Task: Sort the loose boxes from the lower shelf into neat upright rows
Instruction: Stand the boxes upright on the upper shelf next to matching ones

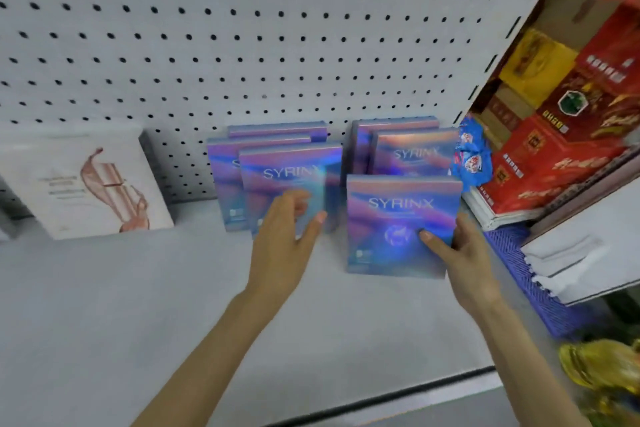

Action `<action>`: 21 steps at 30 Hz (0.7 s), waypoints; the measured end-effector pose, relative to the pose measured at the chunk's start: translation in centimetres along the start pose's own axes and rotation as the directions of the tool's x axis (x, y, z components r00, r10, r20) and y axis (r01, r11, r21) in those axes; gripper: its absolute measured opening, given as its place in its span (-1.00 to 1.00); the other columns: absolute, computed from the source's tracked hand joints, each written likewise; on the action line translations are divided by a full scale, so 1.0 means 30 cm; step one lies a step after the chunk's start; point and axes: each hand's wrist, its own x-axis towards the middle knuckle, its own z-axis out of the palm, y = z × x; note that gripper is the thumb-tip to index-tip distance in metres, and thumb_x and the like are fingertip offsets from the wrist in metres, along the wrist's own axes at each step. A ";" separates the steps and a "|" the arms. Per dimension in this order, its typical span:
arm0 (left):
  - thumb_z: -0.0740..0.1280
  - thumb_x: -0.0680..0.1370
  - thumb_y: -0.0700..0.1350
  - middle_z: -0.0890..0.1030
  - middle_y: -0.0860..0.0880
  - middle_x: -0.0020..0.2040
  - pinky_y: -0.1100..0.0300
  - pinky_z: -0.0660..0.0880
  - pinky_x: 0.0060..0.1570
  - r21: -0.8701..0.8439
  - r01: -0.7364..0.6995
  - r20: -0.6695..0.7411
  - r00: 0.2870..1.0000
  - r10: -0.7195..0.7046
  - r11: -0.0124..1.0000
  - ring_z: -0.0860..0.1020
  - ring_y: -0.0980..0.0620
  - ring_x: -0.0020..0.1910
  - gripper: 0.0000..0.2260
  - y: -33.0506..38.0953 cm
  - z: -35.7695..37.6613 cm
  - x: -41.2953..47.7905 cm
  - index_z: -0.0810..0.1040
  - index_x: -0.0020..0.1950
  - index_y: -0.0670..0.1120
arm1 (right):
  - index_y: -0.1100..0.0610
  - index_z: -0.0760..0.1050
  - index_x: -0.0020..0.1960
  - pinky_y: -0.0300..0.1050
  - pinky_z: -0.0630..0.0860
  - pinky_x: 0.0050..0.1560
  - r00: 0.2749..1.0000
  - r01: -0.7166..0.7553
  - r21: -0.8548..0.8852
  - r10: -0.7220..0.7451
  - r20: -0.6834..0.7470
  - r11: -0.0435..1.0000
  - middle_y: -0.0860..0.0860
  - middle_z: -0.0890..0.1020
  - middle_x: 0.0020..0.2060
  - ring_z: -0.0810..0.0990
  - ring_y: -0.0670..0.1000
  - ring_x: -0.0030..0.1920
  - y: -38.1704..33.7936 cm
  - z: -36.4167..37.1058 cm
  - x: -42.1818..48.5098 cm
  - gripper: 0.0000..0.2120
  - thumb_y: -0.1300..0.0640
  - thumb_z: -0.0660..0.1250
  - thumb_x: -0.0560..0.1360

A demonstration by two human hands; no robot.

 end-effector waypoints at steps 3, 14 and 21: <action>0.37 0.53 -0.11 0.54 -0.04 0.08 0.18 0.41 0.08 0.144 -0.051 0.025 0.999 0.048 0.988 0.51 0.02 0.04 -0.73 -0.002 0.018 0.052 0.49 0.19 -0.15 | 0.06 0.35 -0.17 -0.48 0.36 -0.37 1.000 0.015 0.016 -0.015 -0.024 1.000 -0.29 0.53 -0.48 0.44 -0.33 -0.45 0.012 -0.052 0.079 -0.67 0.48 0.29 0.48; 0.37 0.52 -0.10 0.51 -0.05 0.05 0.18 0.46 0.05 0.177 0.103 0.037 0.993 -0.111 0.979 0.50 0.04 -0.04 -0.78 -0.082 0.010 0.065 0.47 0.14 -0.08 | 0.17 0.38 0.21 -0.32 0.44 -0.09 0.978 0.054 -0.185 -0.089 -0.186 0.981 -0.01 0.48 -0.07 0.48 -0.25 -0.17 0.114 -0.010 0.303 -0.50 0.27 0.53 0.36; 0.37 0.53 -0.10 0.48 -0.05 0.07 0.19 0.46 0.05 0.203 0.105 0.015 0.994 -0.110 0.974 0.52 0.01 -0.03 -0.75 -0.087 0.022 0.050 0.47 0.17 -0.11 | 0.04 0.32 0.11 -0.14 0.45 -0.08 0.947 0.076 -0.253 -0.149 -0.285 0.965 0.06 0.48 0.00 0.47 0.03 -0.12 0.174 0.004 0.330 -0.50 0.14 0.56 0.35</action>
